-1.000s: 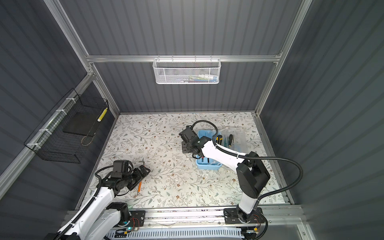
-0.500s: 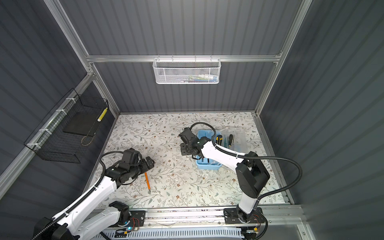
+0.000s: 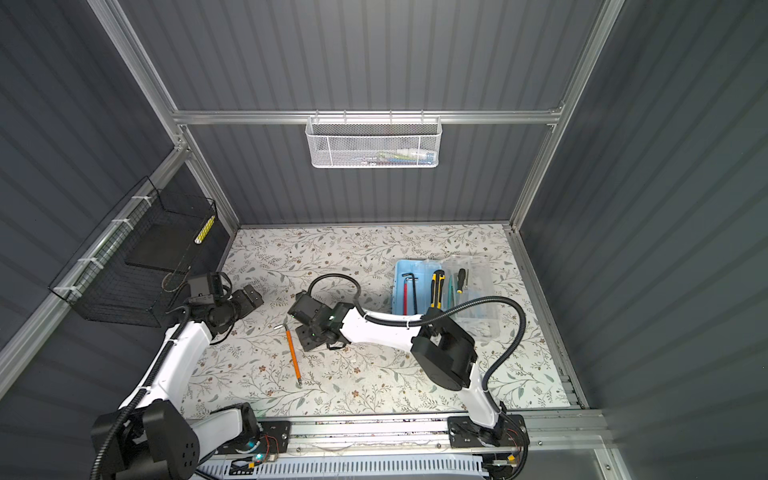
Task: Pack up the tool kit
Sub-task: 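Lower the right gripper onto the orange-handled hex key and grasp it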
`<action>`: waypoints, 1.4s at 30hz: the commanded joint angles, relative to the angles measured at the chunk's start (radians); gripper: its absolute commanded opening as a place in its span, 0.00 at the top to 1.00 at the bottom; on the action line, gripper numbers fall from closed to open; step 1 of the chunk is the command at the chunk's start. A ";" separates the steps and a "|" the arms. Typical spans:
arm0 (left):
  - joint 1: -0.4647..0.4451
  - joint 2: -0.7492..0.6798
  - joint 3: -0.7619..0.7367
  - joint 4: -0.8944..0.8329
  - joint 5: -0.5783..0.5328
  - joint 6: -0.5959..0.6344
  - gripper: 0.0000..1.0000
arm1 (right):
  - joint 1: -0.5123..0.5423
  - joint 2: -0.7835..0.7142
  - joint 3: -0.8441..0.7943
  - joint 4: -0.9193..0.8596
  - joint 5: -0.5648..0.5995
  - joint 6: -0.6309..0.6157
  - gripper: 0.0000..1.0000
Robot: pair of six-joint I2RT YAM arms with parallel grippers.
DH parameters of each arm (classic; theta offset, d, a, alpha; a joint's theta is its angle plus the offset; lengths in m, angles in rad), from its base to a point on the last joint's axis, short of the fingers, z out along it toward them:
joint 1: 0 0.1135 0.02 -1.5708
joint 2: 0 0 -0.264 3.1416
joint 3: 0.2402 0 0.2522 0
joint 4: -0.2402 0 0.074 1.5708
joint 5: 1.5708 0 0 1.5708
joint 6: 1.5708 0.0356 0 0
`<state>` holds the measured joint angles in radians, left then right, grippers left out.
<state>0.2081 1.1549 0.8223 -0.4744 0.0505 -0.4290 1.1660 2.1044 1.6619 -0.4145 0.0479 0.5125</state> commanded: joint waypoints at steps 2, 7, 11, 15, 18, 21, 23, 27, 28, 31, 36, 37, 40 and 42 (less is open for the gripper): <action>0.076 -0.011 0.010 -0.014 0.031 -0.008 0.01 | 0.036 0.087 0.104 -0.025 0.020 -0.032 0.46; 0.080 -0.020 -0.028 0.005 0.043 -0.025 0.01 | 0.054 0.207 0.236 -0.113 0.053 -0.039 0.46; 0.082 -0.024 -0.057 0.008 0.077 -0.043 0.01 | 0.055 0.248 0.254 -0.123 0.063 -0.023 0.47; 0.082 -0.044 -0.075 0.009 0.059 -0.043 0.01 | 0.057 0.274 0.279 -0.133 0.056 -0.029 0.47; 0.083 -0.047 -0.070 0.005 0.053 -0.040 0.01 | 0.066 0.291 0.293 -0.133 0.052 -0.042 0.47; 0.083 -0.042 -0.066 0.002 0.057 -0.028 0.01 | 0.072 0.321 0.321 -0.147 0.042 -0.049 0.48; 0.083 -0.036 -0.060 -0.007 0.050 -0.017 0.01 | 0.073 0.344 0.346 -0.166 0.040 -0.049 0.48; 0.083 -0.039 -0.050 -0.028 0.027 0.004 0.01 | 0.076 0.377 0.387 -0.207 0.047 -0.047 0.49; 0.083 -0.043 -0.048 -0.031 0.021 0.005 0.01 | 0.075 0.379 0.390 -0.213 0.055 -0.043 0.50; 0.083 -0.054 -0.048 -0.029 0.017 0.005 0.01 | 0.075 0.379 0.391 -0.222 0.071 -0.043 0.51; 0.083 -0.047 -0.039 -0.039 0.012 0.009 0.01 | 0.075 0.375 0.395 -0.250 0.107 -0.046 0.56; 0.083 -0.047 -0.041 -0.038 0.014 0.009 0.01 | 0.075 0.376 0.395 -0.252 0.114 -0.049 0.56; 0.083 -0.045 -0.040 -0.034 0.017 0.009 0.01 | 0.076 0.382 0.400 -0.258 0.132 -0.056 0.61; 0.083 -0.043 -0.036 -0.034 0.026 0.017 0.01 | 0.076 0.391 0.415 -0.272 0.135 -0.059 0.64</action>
<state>0.2504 1.1213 0.7574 -0.4946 0.1242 -0.3725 1.2377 2.4542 2.0499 -0.6193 0.1520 0.4622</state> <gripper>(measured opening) 0.994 0.364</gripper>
